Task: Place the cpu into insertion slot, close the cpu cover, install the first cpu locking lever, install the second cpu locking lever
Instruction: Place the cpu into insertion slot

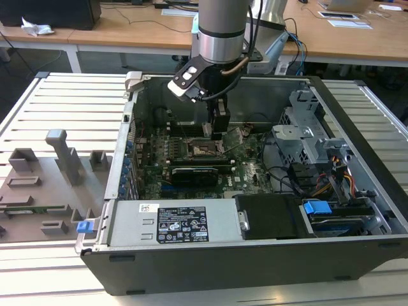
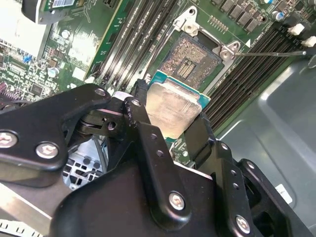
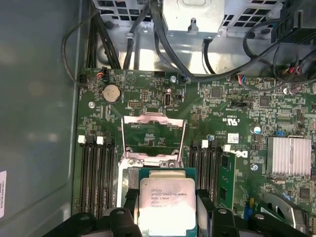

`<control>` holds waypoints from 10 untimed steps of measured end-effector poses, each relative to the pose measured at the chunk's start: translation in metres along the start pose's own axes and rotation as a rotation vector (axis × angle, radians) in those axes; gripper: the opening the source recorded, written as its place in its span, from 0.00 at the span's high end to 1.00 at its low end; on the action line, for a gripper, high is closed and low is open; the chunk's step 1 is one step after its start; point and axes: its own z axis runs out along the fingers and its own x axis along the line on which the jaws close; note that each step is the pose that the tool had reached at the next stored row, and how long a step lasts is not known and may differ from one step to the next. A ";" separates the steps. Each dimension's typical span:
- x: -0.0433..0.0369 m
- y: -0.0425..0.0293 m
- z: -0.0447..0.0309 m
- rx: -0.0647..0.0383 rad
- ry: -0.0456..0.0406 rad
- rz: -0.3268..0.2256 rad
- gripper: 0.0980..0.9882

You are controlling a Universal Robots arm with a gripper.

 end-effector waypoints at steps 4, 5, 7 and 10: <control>0.0002 -0.0016 0.0057 0.000 0.0000 0.000 0.50; 0.0003 -0.0021 0.0070 0.000 0.0000 0.000 0.50; 0.0009 -0.0036 0.0083 0.000 -0.0001 0.000 0.50; 0.0030 -0.0059 0.0095 0.000 0.0000 0.000 0.50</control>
